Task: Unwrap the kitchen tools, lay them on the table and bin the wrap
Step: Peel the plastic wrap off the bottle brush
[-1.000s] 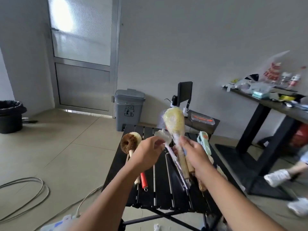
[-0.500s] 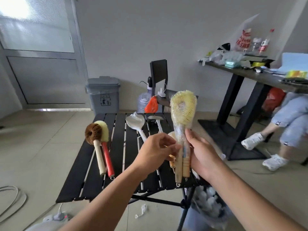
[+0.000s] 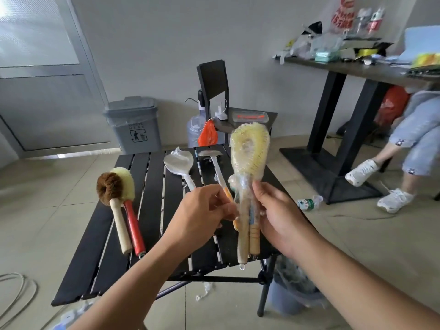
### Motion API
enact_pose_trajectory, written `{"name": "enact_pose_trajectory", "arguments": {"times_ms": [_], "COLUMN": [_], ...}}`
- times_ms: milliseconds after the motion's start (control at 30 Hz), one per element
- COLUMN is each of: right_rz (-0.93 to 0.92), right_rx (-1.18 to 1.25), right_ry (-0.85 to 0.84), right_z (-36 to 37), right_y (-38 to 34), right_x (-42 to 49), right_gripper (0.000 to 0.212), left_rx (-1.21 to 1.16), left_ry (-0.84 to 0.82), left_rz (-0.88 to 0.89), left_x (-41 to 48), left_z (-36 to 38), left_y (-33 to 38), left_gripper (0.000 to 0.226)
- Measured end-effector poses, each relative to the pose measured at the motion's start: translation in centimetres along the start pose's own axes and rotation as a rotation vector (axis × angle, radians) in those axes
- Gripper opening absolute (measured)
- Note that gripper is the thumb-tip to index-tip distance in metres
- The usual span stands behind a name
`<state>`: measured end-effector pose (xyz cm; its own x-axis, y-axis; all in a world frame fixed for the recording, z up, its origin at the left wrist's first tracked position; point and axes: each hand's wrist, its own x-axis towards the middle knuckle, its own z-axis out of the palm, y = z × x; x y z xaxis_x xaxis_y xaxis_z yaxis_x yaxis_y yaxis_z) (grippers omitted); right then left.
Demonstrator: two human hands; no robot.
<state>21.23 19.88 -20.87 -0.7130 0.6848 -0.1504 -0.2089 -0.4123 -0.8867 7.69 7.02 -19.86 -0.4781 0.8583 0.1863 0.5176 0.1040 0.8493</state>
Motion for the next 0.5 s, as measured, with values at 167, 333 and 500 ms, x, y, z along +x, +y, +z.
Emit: {"name": "enact_pose_trajectory", "arguments": {"times_ms": [167, 333, 500], "right_rz": [0.03, 0.04, 0.016], "right_rx": [0.031, 0.049, -0.044], "right_ry": [0.005, -0.076, -0.068], "right_z": [-1.1, -1.9, -2.4], "right_y": [0.5, 0.7, 1.1], "right_x": [-1.2, -2.4, -3.0], "right_gripper": [0.035, 0.041, 0.031], "left_rx": [-0.137, -0.47, -0.499], "left_ry": [-0.058, -0.057, 0.003], "left_rz": [-0.061, -0.159, -0.125], "left_x": [-1.2, -2.2, -1.9], "left_z": [-0.3, 0.4, 0.7], "left_y": [0.1, 0.3, 0.4], "left_gripper": [0.012, 0.013, 0.034]}}
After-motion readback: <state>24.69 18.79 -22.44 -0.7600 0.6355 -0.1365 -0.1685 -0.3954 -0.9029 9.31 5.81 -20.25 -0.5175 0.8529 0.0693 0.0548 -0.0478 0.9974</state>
